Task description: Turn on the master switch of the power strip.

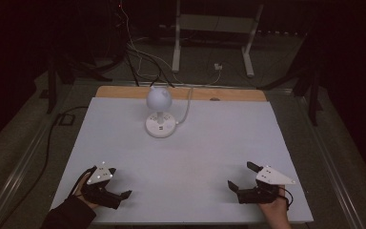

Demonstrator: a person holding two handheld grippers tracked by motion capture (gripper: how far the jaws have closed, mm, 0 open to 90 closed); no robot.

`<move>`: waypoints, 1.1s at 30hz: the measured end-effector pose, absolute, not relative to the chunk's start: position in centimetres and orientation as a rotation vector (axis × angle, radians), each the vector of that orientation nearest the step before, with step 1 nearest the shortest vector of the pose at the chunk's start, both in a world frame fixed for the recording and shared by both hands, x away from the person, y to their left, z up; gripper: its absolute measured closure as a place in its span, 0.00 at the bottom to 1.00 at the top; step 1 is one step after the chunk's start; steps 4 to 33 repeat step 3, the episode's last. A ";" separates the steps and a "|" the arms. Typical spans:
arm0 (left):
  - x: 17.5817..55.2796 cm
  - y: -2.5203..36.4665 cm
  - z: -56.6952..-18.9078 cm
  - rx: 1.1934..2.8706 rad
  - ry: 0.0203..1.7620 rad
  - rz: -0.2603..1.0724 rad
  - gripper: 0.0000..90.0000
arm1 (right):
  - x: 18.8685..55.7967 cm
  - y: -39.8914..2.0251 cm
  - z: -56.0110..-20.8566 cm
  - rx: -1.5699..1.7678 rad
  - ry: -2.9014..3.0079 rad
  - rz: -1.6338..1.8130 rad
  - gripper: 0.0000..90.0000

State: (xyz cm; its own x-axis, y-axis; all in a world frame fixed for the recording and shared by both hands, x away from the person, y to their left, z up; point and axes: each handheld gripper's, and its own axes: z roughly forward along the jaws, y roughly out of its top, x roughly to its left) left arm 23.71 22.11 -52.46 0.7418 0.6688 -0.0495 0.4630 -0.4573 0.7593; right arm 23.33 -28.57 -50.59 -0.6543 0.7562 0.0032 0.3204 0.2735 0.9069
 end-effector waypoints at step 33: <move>23.7 22.2 -52.4 2.124 0.850 0.338 0.00 | 23.3 -28.5 -50.6 0.969 2.118 1.354 0.00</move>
